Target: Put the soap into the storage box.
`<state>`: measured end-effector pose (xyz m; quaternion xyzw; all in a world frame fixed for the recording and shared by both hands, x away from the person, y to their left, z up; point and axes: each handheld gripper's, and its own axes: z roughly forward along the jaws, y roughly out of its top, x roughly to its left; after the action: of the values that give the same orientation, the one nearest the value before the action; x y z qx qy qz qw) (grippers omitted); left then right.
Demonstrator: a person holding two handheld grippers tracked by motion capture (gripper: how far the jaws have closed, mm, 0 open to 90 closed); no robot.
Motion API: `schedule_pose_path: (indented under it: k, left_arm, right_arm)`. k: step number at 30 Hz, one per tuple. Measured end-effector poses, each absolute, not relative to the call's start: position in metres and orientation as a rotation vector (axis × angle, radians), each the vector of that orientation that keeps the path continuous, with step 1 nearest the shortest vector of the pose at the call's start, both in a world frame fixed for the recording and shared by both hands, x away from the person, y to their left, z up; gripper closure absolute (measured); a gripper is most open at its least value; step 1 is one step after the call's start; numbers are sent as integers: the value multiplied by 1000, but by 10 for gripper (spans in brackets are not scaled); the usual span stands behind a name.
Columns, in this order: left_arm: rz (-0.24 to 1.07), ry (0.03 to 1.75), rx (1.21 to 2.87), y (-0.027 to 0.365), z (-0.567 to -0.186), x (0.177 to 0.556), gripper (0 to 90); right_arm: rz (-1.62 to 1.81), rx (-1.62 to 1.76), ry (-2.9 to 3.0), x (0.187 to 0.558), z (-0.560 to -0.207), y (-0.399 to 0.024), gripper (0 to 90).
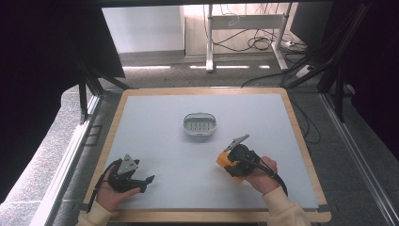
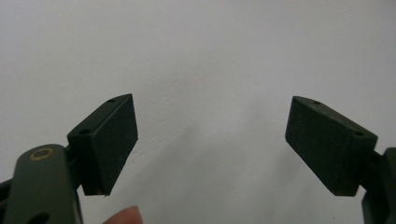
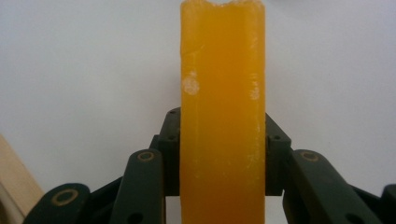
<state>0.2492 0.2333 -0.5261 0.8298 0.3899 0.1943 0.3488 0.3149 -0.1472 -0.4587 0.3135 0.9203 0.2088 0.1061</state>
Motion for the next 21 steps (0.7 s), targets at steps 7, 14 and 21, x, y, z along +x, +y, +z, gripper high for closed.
schedule_pose_path:
  k: [7, 14, 21]
  left_arm:
    - [503, 1014, 2150, 233, -527, 249, 169]
    - [504, 1022, 2141, 234, -527, 250, 169]
    - [502, 1017, 2138, 234, -526, 249, 169]
  right_arm:
    - [619, 902, 2741, 319, -459, -152, 618]
    - [679, 912, 2729, 325, -452, -160, 618]
    - [665, 880, 2741, 328, -446, -159, 618]
